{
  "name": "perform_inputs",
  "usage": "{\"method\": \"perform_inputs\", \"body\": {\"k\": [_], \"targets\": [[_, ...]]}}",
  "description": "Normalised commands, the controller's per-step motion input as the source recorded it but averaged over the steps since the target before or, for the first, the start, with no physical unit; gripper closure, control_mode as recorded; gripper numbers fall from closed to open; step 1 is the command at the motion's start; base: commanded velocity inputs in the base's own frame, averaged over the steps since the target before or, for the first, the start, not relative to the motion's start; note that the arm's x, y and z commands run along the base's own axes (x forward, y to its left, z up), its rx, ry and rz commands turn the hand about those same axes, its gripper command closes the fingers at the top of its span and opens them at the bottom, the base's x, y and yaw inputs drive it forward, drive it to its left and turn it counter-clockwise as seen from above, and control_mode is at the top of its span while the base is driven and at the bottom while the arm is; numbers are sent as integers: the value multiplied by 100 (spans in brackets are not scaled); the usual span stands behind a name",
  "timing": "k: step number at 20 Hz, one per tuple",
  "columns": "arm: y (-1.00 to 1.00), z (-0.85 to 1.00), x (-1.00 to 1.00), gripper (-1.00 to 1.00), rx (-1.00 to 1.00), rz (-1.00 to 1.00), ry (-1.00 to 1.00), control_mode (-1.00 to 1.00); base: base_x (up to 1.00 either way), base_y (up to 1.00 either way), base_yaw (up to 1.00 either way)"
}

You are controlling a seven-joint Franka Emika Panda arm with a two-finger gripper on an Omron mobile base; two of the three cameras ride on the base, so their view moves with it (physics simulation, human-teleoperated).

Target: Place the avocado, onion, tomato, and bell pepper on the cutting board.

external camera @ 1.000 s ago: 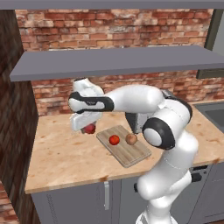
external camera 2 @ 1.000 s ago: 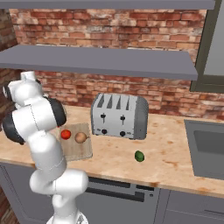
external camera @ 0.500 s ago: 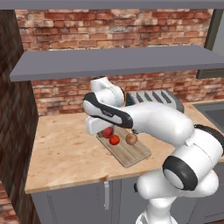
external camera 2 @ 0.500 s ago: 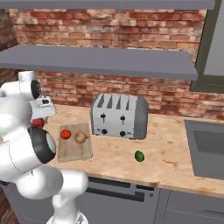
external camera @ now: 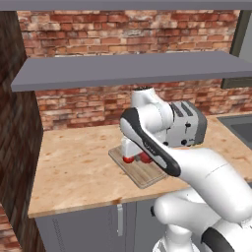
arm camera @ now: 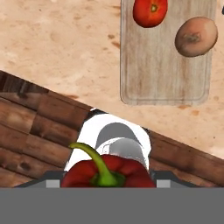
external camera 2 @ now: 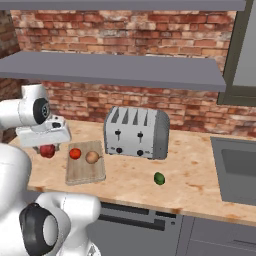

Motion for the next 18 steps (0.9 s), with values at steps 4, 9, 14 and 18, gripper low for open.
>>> {"method": "perform_inputs", "body": {"k": [4,9,14,18], "targets": [[-16,6,2,100,0,0,0,-100,0,0,0],[-7,0,45,100,0,0,0,-100,0,0,0],[-9,-3,39,100,0,0,0,-100,0,0,0],[-2,-28,21,100,0,0,0,-100,0,0,0]]}}
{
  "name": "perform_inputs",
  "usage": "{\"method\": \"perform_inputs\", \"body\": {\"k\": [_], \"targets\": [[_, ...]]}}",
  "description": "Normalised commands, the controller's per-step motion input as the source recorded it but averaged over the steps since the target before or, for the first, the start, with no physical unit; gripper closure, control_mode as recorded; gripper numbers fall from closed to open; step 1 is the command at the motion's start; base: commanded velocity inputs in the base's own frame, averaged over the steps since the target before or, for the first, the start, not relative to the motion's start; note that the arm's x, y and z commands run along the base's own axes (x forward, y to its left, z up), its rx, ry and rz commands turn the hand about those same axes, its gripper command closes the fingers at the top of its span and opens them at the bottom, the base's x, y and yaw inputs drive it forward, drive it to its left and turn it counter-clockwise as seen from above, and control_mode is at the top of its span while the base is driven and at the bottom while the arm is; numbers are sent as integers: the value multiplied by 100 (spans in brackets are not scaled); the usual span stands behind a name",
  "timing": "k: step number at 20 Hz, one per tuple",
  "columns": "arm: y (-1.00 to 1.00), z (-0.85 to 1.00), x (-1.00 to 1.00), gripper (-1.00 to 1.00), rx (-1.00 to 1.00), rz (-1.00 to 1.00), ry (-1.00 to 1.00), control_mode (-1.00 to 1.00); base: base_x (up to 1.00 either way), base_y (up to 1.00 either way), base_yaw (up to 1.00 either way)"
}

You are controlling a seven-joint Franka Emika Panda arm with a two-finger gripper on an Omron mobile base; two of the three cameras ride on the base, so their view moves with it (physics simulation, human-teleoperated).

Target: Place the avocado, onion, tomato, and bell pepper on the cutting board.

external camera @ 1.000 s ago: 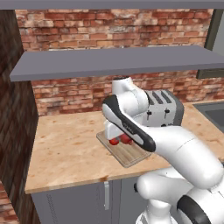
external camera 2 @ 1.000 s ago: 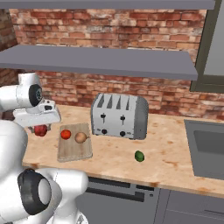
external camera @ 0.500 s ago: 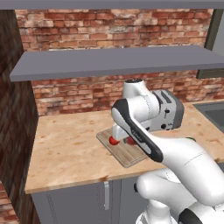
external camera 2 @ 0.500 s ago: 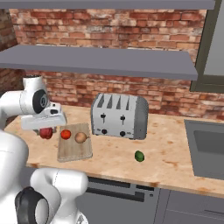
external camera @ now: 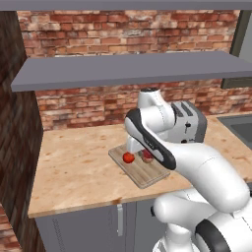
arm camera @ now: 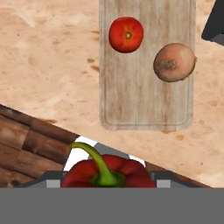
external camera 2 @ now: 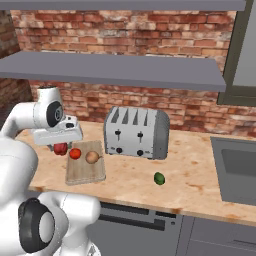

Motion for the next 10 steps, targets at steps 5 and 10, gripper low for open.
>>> {"method": "perform_inputs", "body": {"k": [5,10], "targets": [[0,-44,23,100,0,0,0,-100,0,0,0],[0,-20,12,100,0,0,-3,-100,0,0,0]]}}
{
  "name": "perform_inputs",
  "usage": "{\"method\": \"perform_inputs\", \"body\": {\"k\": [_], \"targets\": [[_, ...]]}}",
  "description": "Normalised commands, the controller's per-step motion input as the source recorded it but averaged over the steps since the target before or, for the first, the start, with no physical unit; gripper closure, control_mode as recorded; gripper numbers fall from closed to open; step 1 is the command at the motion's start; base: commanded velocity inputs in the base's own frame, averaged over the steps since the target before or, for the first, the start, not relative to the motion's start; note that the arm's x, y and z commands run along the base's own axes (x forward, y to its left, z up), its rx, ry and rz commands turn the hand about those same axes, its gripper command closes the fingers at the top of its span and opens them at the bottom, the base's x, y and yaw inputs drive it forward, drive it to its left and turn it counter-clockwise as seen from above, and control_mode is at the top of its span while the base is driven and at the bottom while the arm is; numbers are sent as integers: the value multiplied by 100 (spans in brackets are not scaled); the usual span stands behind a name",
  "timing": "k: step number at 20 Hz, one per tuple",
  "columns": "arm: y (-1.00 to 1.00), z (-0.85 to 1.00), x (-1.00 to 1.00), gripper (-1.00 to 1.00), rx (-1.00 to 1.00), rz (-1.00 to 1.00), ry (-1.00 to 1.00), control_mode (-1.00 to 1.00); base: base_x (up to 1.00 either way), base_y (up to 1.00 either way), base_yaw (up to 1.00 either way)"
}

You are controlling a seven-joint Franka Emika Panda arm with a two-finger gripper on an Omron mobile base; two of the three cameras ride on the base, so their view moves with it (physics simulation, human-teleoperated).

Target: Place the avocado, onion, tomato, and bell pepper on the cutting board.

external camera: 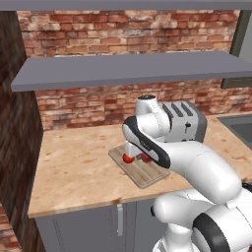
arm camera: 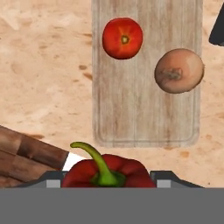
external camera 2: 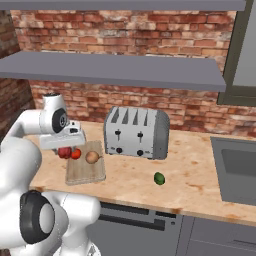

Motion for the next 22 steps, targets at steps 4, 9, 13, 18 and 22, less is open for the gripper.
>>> {"method": "perform_inputs", "body": {"k": [4,9,13,18,22], "targets": [[0,-27,5,100,0,0,-2,-100,0,0,0],[0,-32,10,100,0,0,-2,-100,0,0,0],[0,-27,7,100,0,0,0,-100,0,0,0],[0,-29,18,100,0,0,0,-100,0,0,0],[0,-32,25,100,0,0,0,-100,0,0,0]]}}
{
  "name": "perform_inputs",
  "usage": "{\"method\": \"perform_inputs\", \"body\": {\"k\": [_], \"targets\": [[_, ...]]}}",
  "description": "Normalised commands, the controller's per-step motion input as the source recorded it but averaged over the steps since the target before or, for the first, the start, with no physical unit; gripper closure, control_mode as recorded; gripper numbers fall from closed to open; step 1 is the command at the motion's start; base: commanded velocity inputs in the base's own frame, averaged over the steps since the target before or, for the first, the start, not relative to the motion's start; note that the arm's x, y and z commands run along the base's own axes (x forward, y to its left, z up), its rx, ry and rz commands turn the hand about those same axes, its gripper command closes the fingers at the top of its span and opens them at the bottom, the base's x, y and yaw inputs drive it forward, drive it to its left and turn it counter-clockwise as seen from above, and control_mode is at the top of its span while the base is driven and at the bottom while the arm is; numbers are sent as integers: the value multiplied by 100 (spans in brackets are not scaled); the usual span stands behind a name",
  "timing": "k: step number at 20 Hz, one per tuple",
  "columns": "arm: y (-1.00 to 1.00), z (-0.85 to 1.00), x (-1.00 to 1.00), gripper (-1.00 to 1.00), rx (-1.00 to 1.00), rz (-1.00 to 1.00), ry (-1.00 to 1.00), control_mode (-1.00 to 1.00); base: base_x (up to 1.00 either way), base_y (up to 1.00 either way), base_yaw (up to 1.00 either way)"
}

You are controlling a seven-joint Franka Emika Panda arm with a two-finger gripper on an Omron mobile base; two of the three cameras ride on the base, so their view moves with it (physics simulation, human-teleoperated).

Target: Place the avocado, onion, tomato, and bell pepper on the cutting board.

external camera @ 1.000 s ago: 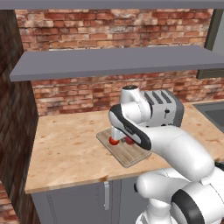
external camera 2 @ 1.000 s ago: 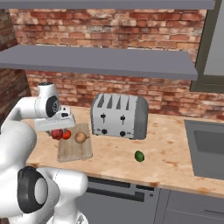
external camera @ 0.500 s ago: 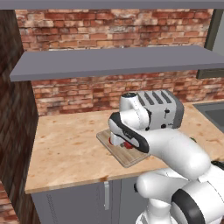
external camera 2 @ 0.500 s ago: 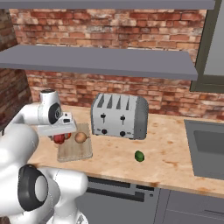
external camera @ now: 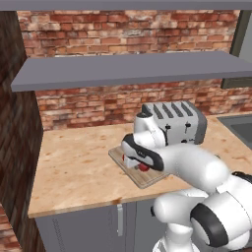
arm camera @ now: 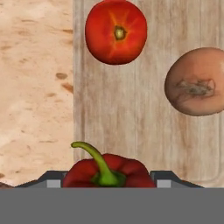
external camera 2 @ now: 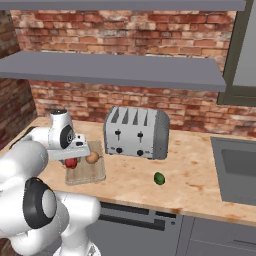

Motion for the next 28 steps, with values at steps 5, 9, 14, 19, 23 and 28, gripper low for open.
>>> {"method": "perform_inputs", "body": {"k": [5,9,14,19,23,28], "targets": [[0,-32,30,100,0,0,0,-100,0,0,0],[0,-21,17,100,0,0,-2,-100,0,0,0],[0,-20,11,100,0,0,-2,-100,0,0,0],[0,-40,0,100,-1,0,0,-100,0,0,0],[2,-41,0,100,-2,0,0,-100,0,0,0],[0,-16,-5,-100,-1,0,-5,-100,0,0,0]]}}
